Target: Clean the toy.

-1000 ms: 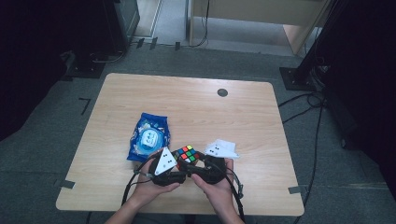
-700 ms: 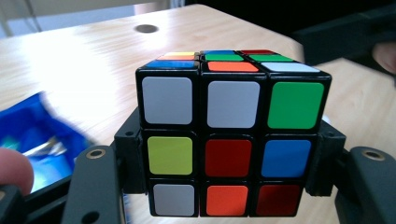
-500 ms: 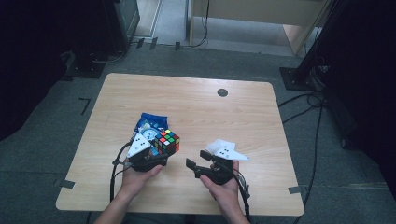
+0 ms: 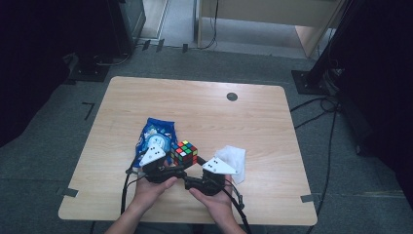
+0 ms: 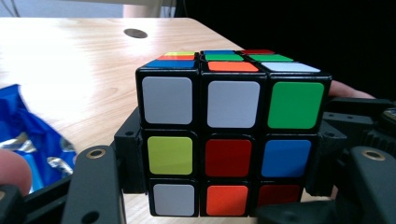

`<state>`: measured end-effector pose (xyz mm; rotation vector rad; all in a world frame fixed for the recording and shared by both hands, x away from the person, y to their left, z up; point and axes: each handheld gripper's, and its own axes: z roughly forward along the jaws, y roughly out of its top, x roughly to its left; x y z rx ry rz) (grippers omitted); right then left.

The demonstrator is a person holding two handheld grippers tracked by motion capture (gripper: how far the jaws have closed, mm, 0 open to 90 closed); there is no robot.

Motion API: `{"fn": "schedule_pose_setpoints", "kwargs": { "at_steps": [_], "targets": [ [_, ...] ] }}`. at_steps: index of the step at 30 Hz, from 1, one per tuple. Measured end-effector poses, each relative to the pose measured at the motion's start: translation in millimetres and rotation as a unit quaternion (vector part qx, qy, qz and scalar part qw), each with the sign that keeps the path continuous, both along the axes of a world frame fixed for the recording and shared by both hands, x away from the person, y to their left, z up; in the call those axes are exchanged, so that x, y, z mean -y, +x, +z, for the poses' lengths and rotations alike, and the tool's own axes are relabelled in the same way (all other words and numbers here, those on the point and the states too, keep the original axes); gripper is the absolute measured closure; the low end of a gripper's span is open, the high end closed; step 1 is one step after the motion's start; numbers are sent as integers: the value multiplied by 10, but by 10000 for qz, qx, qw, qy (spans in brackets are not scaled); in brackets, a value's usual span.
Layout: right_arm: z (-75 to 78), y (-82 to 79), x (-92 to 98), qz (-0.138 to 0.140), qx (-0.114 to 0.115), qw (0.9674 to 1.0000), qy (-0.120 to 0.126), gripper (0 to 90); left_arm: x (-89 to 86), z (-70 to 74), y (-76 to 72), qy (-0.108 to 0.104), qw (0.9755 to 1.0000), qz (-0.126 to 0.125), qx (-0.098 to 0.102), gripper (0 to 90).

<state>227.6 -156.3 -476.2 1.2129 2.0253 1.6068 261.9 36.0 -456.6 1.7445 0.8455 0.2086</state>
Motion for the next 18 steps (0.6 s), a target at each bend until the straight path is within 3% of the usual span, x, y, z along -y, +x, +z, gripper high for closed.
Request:
{"fn": "schedule_pose_setpoints", "kwargs": {
  "at_steps": [3,7,11,15,18],
  "targets": [
    [9,-22,-5,15,160,9998,-73,332,8,7,-10,8,10000,-12,32,341],
    [-3,-15,1,81,143,9998,-146,340,20,11,-11,141,9999,11,40,340],
    [-13,-13,5,146,410,9980,-454,341,16,30,-2,197,9998,-57,4,338],
    [-5,-41,1,157,856,9912,-999,342,23,55,-1,283,9995,-159,-26,334],
    [-5,-60,9,196,1200,9822,-1432,342,25,67,7,349,9990,-264,-78,332]
  ]
}}
